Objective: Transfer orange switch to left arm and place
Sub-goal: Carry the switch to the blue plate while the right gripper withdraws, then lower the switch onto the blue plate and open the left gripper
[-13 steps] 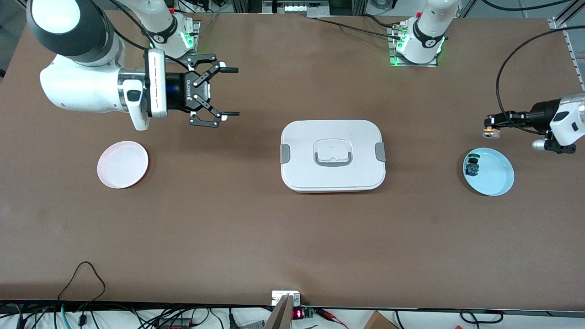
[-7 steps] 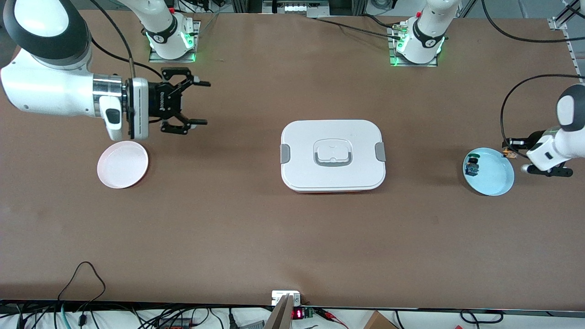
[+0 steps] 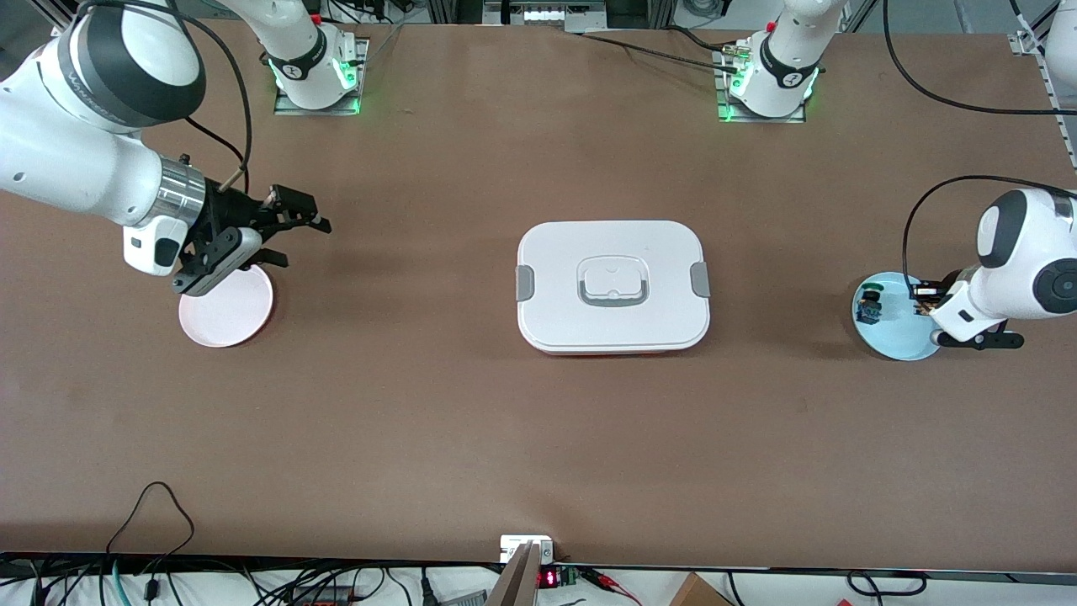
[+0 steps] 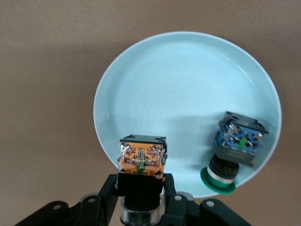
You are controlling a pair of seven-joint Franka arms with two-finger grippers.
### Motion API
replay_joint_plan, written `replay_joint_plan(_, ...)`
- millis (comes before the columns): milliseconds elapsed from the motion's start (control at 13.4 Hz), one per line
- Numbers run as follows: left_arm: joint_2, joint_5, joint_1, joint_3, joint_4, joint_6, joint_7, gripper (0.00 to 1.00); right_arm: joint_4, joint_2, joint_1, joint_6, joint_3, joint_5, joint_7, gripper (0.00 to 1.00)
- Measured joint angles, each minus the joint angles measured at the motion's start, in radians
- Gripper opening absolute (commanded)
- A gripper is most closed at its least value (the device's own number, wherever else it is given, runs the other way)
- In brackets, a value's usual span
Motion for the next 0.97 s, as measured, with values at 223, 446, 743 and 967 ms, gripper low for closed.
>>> replay_joint_plan(223, 0.071, 0.045, -0.001, 0.000, 0.049, 0.001, -0.016, 0.00, 0.000, 0.013, -0.002, -0.041, -0.001, -0.217, 0.186, 1.00)
replay_joint_plan(446, 0.111, 0.068, -0.010, 0.000, 0.077, 0.002, -0.017, 0.01, 0.018, 0.015, -0.048, -0.097, -0.004, -0.292, 0.301, 1.00)
replay_joint_plan(743, 0.138, 0.100, -0.026, 0.000, 0.103, 0.002, -0.019, 0.91, 0.092, 0.014, -0.138, -0.122, -0.009, -0.390, 0.302, 1.00)
replay_joint_plan(967, 0.148, 0.101, -0.026, 0.000, 0.113, 0.002, -0.019, 1.00, 0.148, 0.009, -0.113, -0.139, -0.002, -0.468, 0.310, 1.00)
